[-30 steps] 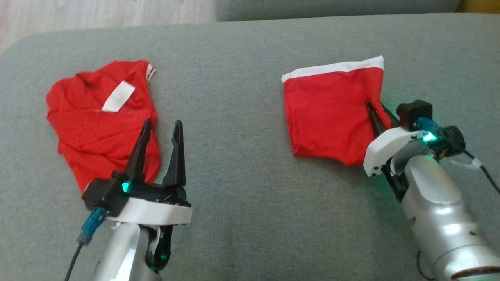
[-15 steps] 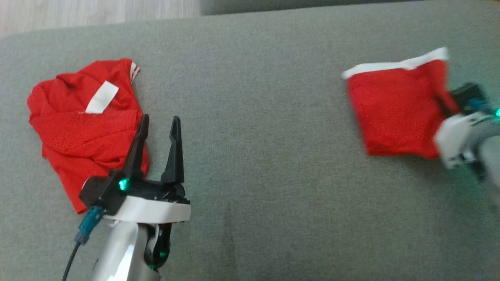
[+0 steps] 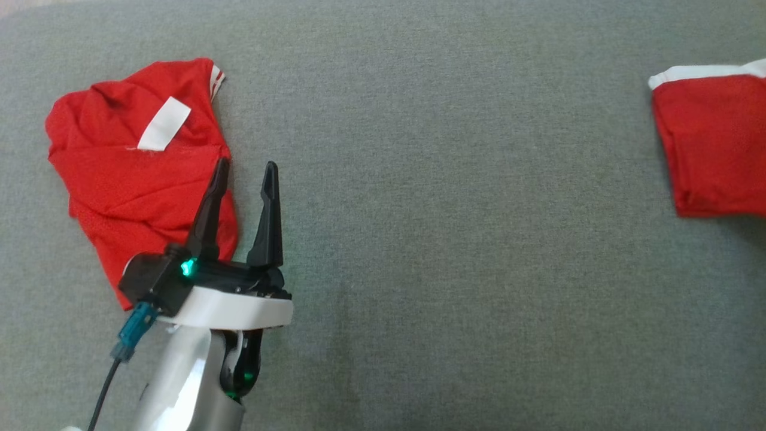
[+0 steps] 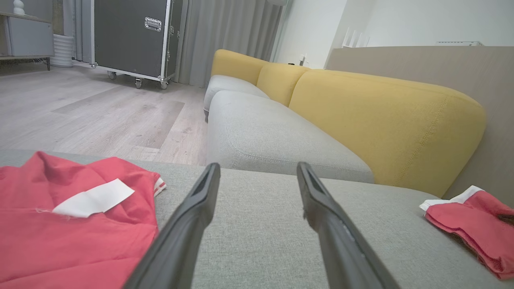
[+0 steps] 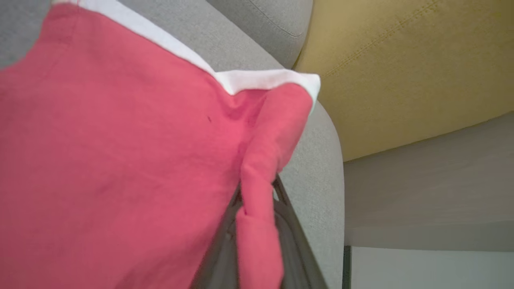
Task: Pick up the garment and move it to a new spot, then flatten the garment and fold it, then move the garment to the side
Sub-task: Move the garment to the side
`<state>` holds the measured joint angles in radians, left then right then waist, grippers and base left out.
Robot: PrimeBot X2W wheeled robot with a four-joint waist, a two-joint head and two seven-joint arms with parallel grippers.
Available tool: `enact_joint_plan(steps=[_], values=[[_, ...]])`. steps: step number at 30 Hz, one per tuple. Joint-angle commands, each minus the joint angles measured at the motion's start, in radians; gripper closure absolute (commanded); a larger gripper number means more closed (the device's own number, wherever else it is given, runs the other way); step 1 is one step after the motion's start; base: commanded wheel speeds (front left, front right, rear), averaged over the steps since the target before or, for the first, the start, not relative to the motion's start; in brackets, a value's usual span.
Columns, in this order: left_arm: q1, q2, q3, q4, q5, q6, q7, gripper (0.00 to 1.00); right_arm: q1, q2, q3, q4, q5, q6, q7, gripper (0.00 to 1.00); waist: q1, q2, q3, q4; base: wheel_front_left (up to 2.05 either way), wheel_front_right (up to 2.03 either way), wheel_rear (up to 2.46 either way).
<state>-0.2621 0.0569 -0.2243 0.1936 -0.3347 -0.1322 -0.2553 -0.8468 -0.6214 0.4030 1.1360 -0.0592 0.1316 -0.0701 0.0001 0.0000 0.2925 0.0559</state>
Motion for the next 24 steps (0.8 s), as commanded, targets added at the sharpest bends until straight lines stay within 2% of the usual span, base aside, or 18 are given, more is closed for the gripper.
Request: enact_joint_plan(steps=[1, 8, 9, 10, 17, 20, 24], values=[[-0.035, 0.020, 0.027, -0.034, -0.003, 0.002, -0.006, 0.00, -0.008, -0.034, -0.002, -0.012, -0.001, -0.001, -0.003, 1.00, -0.0001, 0.0000, 0.001, 0.001, 0.00, 0.00, 0.00], [-0.034, 0.023, 0.028, -0.034, 0.001, 0.002, -0.006, 0.00, -0.002, -0.016, -0.089, -0.011, -0.067, -0.001, -0.009, 1.00, -0.0001, 0.0000, -0.001, 0.000, 0.00, 0.00, 0.00], [-0.033, 0.024, 0.028, -0.032, 0.001, 0.002, -0.006, 0.00, 0.001, -0.011, -0.102, -0.013, -0.074, -0.001, -0.011, 0.64, -0.0001, 0.0000, -0.003, 0.000, 0.00, 0.00, 0.00], [-0.032, 0.024, 0.028, -0.031, 0.002, 0.002, -0.006, 0.00, 0.004, -0.006, -0.118, -0.014, -0.079, -0.001, -0.014, 0.00, -0.0001, 0.0000, -0.007, -0.002, 0.00, 0.00, 0.00], [-0.018, 0.027, 0.039, -0.025, 0.002, 0.002, -0.006, 0.00, 0.015, 0.051, -0.214, -0.034, -0.123, -0.001, -0.035, 0.00, -0.0001, 0.0000, -0.061, -0.019, 0.00, 0.00, 0.00], [-0.001, 0.026, 0.055, -0.028, 0.003, 0.002, -0.006, 0.00, 0.014, 0.110, -0.257, -0.067, -0.126, -0.001, -0.062, 0.00, -0.0001, 0.0000, -0.099, -0.033, 0.00, 0.00, 0.00], [0.025, 0.024, 0.085, -0.043, 0.007, 0.002, -0.006, 0.00, 0.014, 0.230, -0.302, -0.134, -0.092, -0.001, -0.123, 0.00, -0.0001, 0.0000, -0.151, -0.054, 0.00, 0.00, 0.00]])
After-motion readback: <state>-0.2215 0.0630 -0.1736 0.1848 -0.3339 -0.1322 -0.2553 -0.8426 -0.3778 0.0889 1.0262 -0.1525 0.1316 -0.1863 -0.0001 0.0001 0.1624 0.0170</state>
